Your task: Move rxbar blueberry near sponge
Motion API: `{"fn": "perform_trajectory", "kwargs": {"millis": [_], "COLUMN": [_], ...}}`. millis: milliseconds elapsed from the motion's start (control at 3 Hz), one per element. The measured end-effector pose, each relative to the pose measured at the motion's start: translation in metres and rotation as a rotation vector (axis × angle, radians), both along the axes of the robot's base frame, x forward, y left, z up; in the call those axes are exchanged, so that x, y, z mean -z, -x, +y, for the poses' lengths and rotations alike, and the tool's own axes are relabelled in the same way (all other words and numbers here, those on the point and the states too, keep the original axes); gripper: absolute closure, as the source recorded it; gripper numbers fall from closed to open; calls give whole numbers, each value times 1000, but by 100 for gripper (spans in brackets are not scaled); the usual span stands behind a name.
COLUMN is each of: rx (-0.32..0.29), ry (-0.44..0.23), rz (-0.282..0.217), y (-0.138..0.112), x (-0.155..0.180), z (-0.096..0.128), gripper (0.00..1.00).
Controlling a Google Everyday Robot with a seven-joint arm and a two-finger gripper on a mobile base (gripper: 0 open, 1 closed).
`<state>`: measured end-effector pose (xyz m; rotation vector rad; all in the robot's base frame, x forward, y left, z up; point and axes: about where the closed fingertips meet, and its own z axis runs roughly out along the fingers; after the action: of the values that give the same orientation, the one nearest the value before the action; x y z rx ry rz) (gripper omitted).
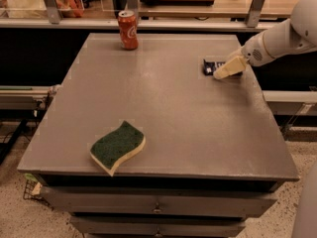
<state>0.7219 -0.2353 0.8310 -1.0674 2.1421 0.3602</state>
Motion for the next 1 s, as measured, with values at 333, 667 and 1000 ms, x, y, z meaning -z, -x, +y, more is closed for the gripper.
{"fn": "perform_trajectory", "kwargs": {"millis": [333, 667, 1000], "rx": [-9, -50, -168], "ry": [-6, -19, -36], "rz": [-4, 1, 11], "y": [0, 11, 45], "x": [-6, -18, -46], "z": [2, 13, 38], "gripper": [71, 95, 100]}}
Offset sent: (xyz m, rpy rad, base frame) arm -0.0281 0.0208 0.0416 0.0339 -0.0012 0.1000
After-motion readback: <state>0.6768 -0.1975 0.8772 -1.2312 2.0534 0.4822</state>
